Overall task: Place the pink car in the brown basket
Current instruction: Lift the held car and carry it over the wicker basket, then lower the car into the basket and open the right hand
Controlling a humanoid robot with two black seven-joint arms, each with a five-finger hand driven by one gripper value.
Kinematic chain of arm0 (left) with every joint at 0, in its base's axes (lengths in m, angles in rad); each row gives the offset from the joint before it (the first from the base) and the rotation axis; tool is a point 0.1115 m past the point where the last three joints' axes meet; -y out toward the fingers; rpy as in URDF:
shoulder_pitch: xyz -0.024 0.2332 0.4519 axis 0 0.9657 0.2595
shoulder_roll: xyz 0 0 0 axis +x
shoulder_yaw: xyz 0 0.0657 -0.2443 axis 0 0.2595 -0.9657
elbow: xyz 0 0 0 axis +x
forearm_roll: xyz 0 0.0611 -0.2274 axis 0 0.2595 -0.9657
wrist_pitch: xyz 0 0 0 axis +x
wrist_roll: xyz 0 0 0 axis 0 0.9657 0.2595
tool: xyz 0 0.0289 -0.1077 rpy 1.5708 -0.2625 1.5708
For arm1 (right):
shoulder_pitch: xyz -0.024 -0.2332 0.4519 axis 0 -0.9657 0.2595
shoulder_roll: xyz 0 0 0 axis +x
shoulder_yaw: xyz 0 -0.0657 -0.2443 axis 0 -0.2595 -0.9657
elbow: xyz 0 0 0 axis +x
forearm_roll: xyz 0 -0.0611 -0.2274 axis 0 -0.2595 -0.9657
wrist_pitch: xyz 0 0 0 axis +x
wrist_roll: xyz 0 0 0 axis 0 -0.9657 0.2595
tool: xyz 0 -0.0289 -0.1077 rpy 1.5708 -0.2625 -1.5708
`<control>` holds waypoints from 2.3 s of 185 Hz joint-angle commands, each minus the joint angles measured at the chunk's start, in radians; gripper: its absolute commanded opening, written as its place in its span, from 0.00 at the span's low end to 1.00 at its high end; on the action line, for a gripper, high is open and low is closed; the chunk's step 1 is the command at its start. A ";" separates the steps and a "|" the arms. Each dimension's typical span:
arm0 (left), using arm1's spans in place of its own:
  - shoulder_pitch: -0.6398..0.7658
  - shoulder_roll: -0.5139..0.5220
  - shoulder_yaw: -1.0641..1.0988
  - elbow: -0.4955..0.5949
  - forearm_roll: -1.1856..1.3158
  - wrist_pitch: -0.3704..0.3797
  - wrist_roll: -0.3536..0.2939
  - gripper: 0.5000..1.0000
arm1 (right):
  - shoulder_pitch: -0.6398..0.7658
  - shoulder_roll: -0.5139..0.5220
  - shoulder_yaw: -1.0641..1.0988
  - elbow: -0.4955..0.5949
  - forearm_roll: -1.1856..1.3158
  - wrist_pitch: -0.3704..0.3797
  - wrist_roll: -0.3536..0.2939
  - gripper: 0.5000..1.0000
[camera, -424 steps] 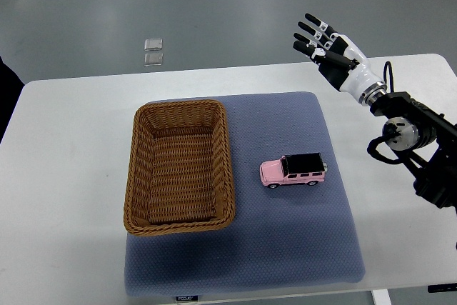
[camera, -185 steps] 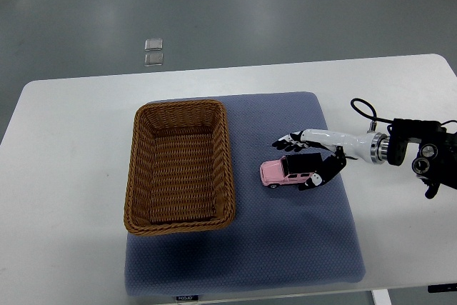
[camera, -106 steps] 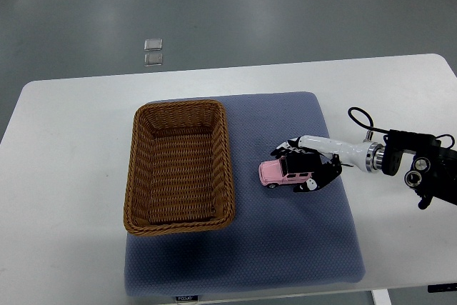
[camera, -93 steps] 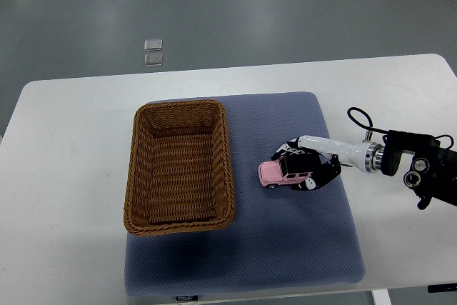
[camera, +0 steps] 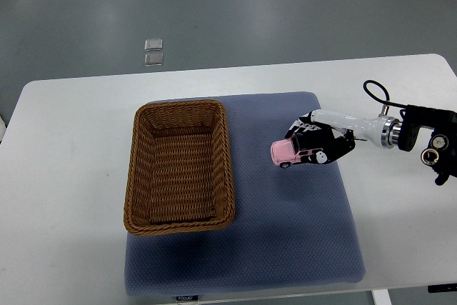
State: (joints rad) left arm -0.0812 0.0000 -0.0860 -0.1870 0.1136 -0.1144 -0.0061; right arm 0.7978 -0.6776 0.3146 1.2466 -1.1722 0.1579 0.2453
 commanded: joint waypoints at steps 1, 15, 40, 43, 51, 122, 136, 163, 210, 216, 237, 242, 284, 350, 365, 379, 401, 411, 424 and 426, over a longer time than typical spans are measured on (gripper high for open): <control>0.000 0.000 0.002 -0.002 0.000 -0.001 0.000 1.00 | 0.041 -0.025 0.001 0.024 0.022 0.008 0.014 0.00; 0.000 0.000 0.002 -0.002 0.000 -0.001 0.000 1.00 | 0.063 -0.023 0.001 0.030 0.058 0.008 0.014 0.00; 0.000 0.000 0.003 -0.002 0.000 -0.001 0.000 1.00 | 0.096 0.010 0.001 0.028 0.114 0.005 0.015 0.00; 0.000 0.000 0.003 -0.003 0.000 -0.001 0.000 1.00 | 0.098 0.026 0.000 0.024 0.124 0.005 0.015 0.00; 0.000 0.000 0.003 -0.005 0.000 -0.001 0.000 1.00 | 0.100 0.061 -0.002 0.013 0.146 0.000 0.015 0.00; 0.000 0.000 0.003 -0.011 0.000 -0.002 0.000 1.00 | 0.182 0.357 -0.075 -0.222 0.157 -0.026 0.015 0.00; 0.000 0.000 0.003 -0.011 0.000 -0.002 0.000 1.00 | 0.198 0.408 -0.098 -0.263 0.155 -0.035 0.015 0.00; 0.000 0.000 0.003 -0.012 0.000 -0.002 0.000 1.00 | 0.210 0.472 -0.115 -0.308 0.157 -0.040 0.015 0.00; 0.000 0.000 0.005 -0.014 0.000 -0.007 0.000 1.00 | 0.221 0.566 -0.138 -0.372 0.157 -0.041 0.014 0.00; 0.000 0.000 0.005 -0.012 0.000 -0.007 0.000 1.00 | 0.222 0.575 -0.138 -0.378 0.155 -0.041 0.014 0.00; 0.000 0.000 0.005 -0.012 0.000 -0.007 0.000 1.00 | 0.221 0.601 -0.140 -0.398 0.155 -0.040 0.014 0.00; 0.000 0.000 0.005 -0.012 0.000 -0.007 0.000 1.00 | 0.219 0.607 -0.140 -0.403 0.155 -0.041 0.014 0.00; 0.000 0.000 0.005 -0.012 0.000 -0.007 0.000 1.00 | 0.208 0.651 -0.200 -0.435 0.155 -0.094 0.014 0.00; 0.000 0.000 0.005 -0.008 0.000 -0.007 0.000 1.00 | 0.205 0.665 -0.190 -0.455 0.157 -0.103 0.015 0.79; 0.000 0.000 0.005 -0.006 0.000 -0.007 0.000 1.00 | 0.207 0.661 -0.187 -0.455 0.157 -0.104 0.014 0.81; 0.000 0.000 0.005 -0.005 0.000 -0.007 0.000 1.00 | 0.210 0.652 -0.167 -0.455 0.161 -0.106 0.015 0.81; 0.000 0.000 0.005 -0.003 0.000 -0.007 0.000 1.00 | 0.205 0.638 -0.006 -0.455 0.233 -0.100 0.015 0.81; 0.000 0.000 0.005 -0.003 0.000 -0.007 0.000 1.00 | 0.195 0.615 0.092 -0.453 0.293 -0.097 0.015 0.81; 0.000 0.000 0.005 -0.003 0.000 -0.007 0.000 1.00 | 0.158 0.595 0.195 -0.450 0.373 -0.095 0.015 0.81; 0.000 0.000 0.005 -0.003 0.000 -0.007 0.000 1.00 | 0.152 0.592 0.210 -0.449 0.385 -0.094 0.015 0.81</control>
State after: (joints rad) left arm -0.0813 0.0000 -0.0813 -0.1904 0.1135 -0.1213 -0.0061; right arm 0.9940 -0.0563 0.3744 0.7919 -0.8946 0.0596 0.2609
